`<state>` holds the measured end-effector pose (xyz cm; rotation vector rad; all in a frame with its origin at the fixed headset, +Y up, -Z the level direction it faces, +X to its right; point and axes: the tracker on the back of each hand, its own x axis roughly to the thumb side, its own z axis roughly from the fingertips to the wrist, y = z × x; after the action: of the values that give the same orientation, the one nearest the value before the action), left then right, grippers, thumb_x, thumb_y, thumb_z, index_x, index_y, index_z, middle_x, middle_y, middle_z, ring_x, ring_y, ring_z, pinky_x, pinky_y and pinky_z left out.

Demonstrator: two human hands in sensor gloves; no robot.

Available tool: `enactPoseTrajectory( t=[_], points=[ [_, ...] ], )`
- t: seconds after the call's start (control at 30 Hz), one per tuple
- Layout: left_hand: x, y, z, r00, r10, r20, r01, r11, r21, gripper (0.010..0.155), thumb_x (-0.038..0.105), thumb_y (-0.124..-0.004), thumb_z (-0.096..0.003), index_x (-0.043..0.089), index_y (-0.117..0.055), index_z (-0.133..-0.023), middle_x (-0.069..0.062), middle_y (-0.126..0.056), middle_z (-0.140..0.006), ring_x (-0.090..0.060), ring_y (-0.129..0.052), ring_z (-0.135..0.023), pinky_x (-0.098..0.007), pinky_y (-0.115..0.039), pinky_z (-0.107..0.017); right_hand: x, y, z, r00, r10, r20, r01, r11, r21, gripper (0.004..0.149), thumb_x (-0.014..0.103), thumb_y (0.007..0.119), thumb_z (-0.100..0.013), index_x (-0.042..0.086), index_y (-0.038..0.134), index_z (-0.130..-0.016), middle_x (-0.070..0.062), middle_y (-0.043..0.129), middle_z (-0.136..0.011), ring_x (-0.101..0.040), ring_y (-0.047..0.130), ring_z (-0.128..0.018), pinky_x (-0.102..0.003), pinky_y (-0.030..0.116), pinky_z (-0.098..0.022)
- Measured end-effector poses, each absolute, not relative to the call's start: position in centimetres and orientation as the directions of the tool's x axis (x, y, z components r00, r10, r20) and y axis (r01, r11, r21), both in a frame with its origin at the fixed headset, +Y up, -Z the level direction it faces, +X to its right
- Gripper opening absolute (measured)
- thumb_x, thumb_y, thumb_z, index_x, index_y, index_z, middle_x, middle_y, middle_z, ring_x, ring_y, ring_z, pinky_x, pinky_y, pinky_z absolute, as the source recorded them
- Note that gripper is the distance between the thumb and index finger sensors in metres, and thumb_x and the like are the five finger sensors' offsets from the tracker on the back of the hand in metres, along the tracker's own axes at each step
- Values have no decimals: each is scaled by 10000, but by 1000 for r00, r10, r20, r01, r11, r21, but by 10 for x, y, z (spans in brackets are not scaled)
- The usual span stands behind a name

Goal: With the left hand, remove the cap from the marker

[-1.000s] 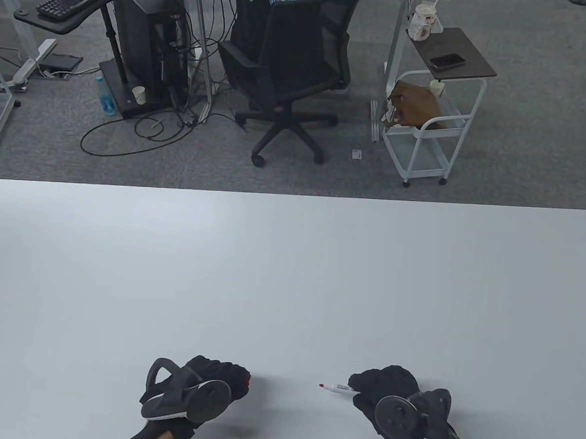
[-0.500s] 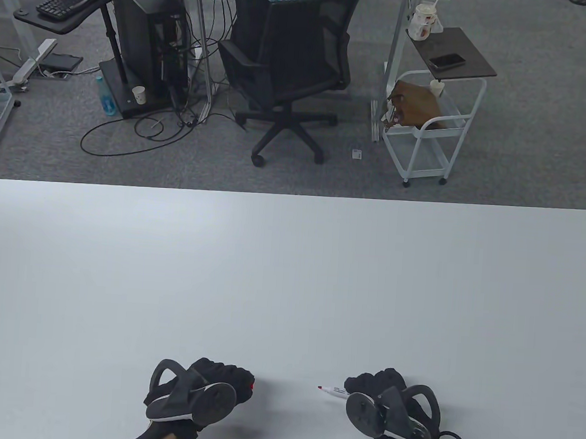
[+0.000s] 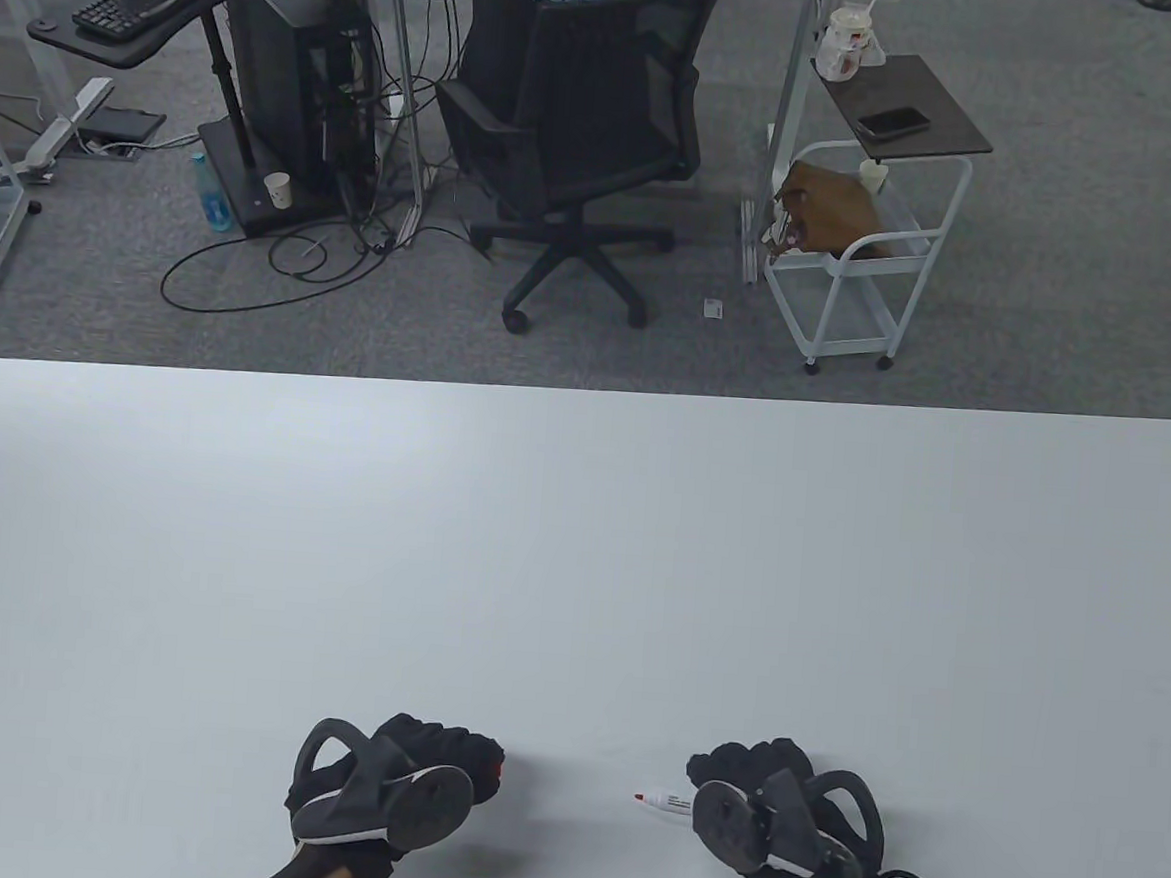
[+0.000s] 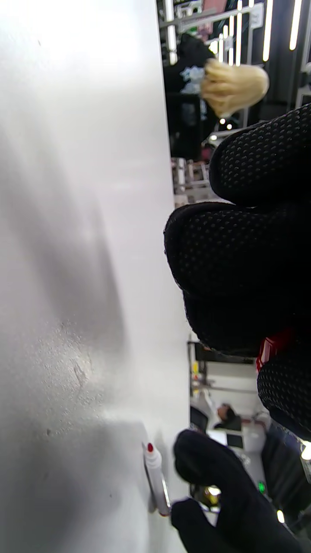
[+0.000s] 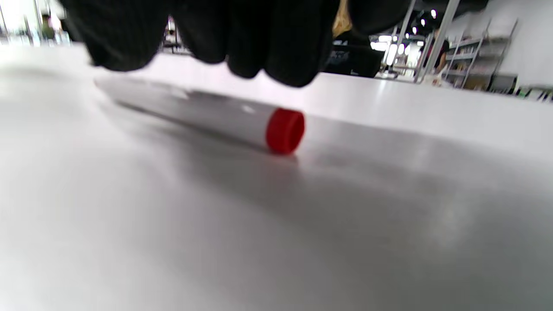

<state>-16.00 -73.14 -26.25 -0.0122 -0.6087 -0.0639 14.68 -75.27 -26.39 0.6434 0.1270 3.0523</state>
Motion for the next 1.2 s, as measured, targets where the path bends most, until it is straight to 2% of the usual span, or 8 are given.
enactPoseTrajectory(
  t=[0.13,0.27,0.37,0.53,0.67,0.8,0.93,1.2],
  points=[
    [-158,-736,-264,818,-91,568,114,993,-4,462,514,-623,-547,330,-721,-959,107,-940,-726,-73,-1022,-581,-405,-788,-638,167,-746,-267,-907,180,381,-123,-978,168,799,566,753,-400,264,482,-1088,-98,540,-1133,-352,625,-1046,-624,480,-758],
    [-159,-741,-267,823,-113,556,150,989,-21,461,508,-633,-546,337,-715,-966,104,-940,-746,-81,-1023,-603,-409,-783,-645,181,-749,-272,-909,250,334,-151,-944,294,911,618,733,-395,238,341,-1124,-146,359,-1177,-437,431,-1100,-642,414,-769],
    [-161,-743,-269,830,-127,543,175,984,-37,463,508,-647,-543,345,-712,-971,102,-938,-763,-87,-1020,-623,-413,-778,-652,183,-750,-273,-916,237,322,-139,-944,301,927,629,722,-395,232,315,-1127,-160,325,-1178,-451,371,-1101,-646,386,-771],
    [-163,-750,-273,842,-158,516,236,968,-89,463,492,-701,-534,369,-716,-981,94,-908,-840,-111,-998,-710,-446,-734,-692,178,-751,-271,-913,219,343,-124,-952,279,914,624,714,-399,229,324,-1126,-166,334,-1176,-458,375,-1096,-647,385,-769],
    [-164,-759,-277,844,-196,499,294,947,-126,463,502,-733,-517,387,-737,-965,91,-882,-889,-120,-978,-760,-461,-712,-709,176,-754,-271,-916,219,337,-112,-944,309,896,614,713,-405,235,334,-1123,-165,342,-1174,-463,381,-1094,-650,385,-767],
    [-163,-761,-279,850,-206,485,302,945,-127,471,513,-788,-486,383,-760,-937,94,-899,-861,-110,-988,-719,-460,-714,-706,176,-755,-271,-915,218,341,-109,-945,310,885,607,715,-408,234,346,-1121,-166,356,-1172,-461,397,-1091,-650,392,-764],
    [-161,-764,-279,842,-253,478,354,926,-134,498,513,-795,-485,377,-712,-957,99,-866,-887,-103,-969,-746,-467,-702,-714,174,-756,-271,-913,214,346,-102,-944,315,879,602,715,-410,233,354,-1120,-165,368,-1170,-457,410,-1090,-649,396,-764],
    [-162,-763,-278,848,-240,472,355,919,-172,527,514,-788,-491,377,-670,-987,89,-827,-928,-115,-941,-787,-478,-682,-726,173,-757,-270,-914,219,342,-102,-939,329,868,597,713,-412,234,363,-1119,-165,379,-1168,-452,421,-1089,-649,401,-763]
  ],
)
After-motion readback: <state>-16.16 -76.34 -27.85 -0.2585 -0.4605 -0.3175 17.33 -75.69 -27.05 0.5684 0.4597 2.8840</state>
